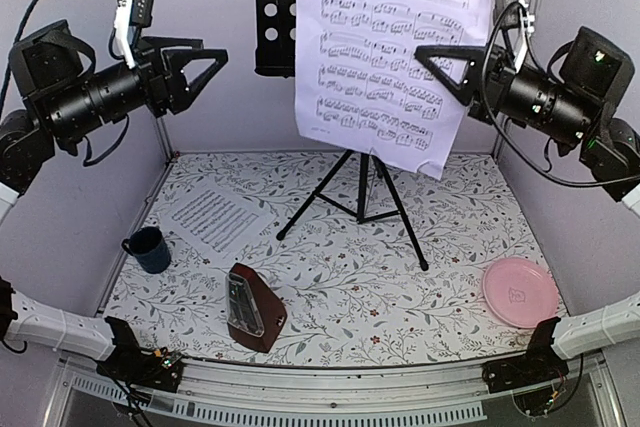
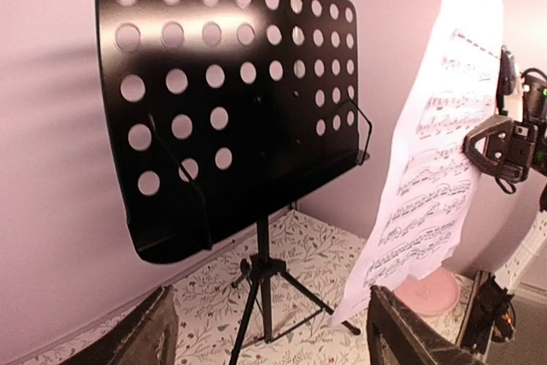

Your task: Set up the instrument practice props

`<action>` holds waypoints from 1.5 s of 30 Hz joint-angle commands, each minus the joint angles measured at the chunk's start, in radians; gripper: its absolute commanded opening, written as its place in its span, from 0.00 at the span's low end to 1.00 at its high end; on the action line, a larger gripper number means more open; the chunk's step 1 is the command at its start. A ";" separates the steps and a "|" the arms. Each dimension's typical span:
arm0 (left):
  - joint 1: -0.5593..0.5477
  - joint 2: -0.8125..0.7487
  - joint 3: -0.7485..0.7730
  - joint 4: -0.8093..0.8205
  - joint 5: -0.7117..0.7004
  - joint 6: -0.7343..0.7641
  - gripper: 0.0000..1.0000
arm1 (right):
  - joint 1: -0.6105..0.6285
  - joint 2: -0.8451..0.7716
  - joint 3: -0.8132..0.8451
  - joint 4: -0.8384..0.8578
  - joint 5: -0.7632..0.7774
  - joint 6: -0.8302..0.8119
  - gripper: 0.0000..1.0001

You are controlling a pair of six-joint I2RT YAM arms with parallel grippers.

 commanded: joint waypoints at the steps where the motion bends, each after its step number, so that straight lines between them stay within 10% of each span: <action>1: 0.071 0.098 0.083 0.117 0.002 -0.070 0.74 | 0.005 0.041 0.147 -0.061 0.203 0.023 0.00; 11: 0.287 0.287 0.148 0.313 0.387 -0.280 0.64 | -0.036 0.180 0.385 -0.068 0.325 -0.046 0.00; 36: 0.324 0.514 0.282 0.326 0.385 -0.329 0.48 | -0.157 0.476 0.683 -0.071 0.186 -0.164 0.00; 45: 0.324 0.533 0.297 0.337 0.412 -0.336 0.27 | -0.170 0.533 0.718 -0.055 0.160 -0.176 0.00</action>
